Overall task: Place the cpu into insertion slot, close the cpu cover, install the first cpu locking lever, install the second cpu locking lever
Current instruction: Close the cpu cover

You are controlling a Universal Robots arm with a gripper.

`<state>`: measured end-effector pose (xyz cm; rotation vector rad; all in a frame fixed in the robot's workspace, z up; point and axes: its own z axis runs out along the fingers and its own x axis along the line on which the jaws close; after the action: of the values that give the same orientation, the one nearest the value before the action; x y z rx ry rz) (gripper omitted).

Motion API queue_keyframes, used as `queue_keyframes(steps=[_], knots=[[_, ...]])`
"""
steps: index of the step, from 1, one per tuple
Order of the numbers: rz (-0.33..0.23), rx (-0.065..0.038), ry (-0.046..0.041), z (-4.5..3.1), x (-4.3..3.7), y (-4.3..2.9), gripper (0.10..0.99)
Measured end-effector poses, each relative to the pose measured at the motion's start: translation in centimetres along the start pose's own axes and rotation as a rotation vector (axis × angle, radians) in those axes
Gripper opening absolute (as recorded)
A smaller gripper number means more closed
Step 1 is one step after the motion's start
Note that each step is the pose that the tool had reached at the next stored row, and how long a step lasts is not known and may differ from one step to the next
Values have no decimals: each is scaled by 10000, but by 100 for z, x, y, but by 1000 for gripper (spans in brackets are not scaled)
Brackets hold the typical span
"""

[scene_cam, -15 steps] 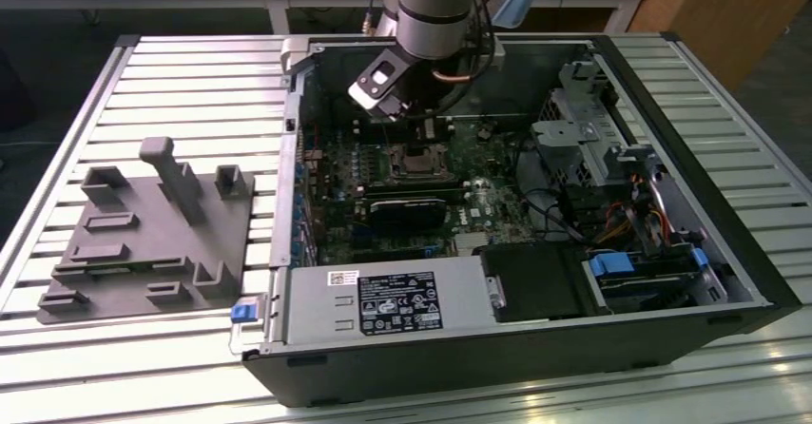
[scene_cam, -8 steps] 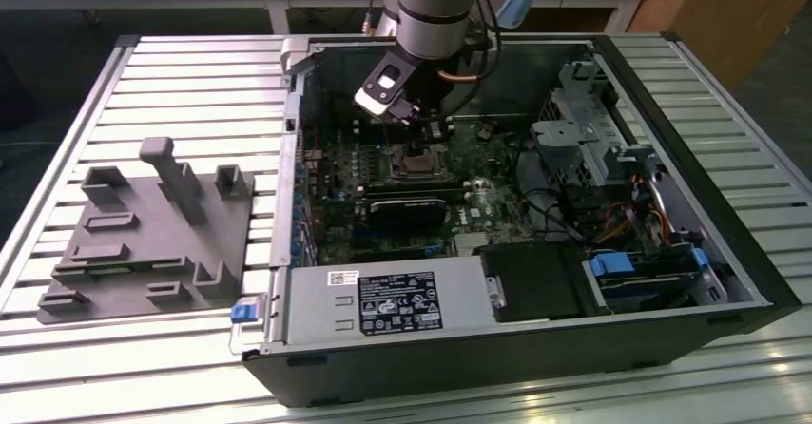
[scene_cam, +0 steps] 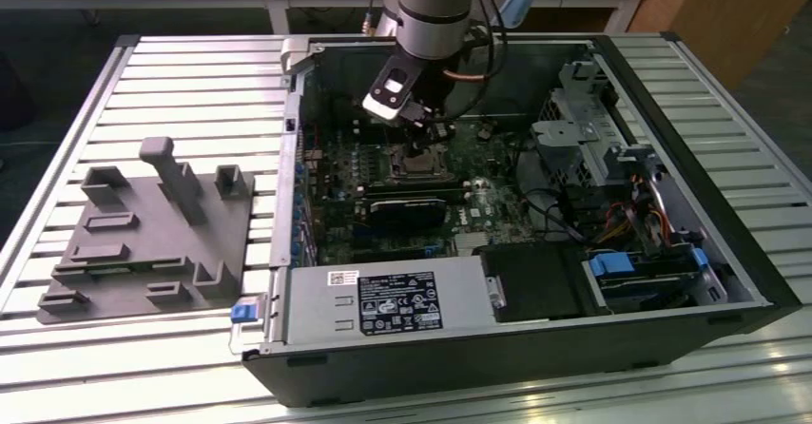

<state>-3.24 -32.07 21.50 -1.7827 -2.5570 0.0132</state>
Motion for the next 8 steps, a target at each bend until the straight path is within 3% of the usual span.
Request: queue_keyframes(steps=[8], knots=[[-1455, 23, -31, 1, 0, 0, 106]])
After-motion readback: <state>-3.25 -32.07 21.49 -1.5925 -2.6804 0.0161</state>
